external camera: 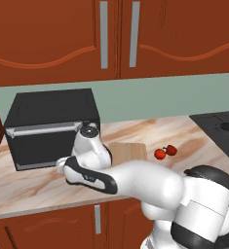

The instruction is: Place the avocado, onion, tomato, and bell pepper on the cutting board.

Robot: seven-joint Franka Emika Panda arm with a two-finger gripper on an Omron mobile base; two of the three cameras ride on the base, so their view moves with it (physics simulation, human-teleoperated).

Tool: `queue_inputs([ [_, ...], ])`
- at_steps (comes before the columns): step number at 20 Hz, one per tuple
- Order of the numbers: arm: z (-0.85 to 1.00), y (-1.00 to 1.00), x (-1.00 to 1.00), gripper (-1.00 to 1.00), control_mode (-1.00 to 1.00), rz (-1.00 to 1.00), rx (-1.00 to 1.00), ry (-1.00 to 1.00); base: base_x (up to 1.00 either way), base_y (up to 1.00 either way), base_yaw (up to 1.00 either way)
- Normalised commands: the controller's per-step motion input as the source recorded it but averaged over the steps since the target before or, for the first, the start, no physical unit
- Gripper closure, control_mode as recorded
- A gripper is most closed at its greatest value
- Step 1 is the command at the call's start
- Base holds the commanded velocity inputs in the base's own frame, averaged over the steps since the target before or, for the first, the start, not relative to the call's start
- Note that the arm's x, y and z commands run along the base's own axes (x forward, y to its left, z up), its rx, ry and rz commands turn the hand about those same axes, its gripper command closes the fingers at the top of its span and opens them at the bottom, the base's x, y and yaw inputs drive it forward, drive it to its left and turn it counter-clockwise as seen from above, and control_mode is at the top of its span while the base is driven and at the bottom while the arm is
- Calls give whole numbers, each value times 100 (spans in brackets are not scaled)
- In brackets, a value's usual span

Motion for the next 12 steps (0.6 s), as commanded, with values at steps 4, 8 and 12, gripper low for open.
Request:
queue_inputs([
  [4, -28, 3, 6, -100, -100, 0, -3, 0, 0, 0, 0],
  [8, -25, 6, 11, -100, -100, 0, -2, 0, 0, 0, 0],
  [12, -18, 11, 20, -100, -100, 0, -2, 0, 0, 0, 0],
])
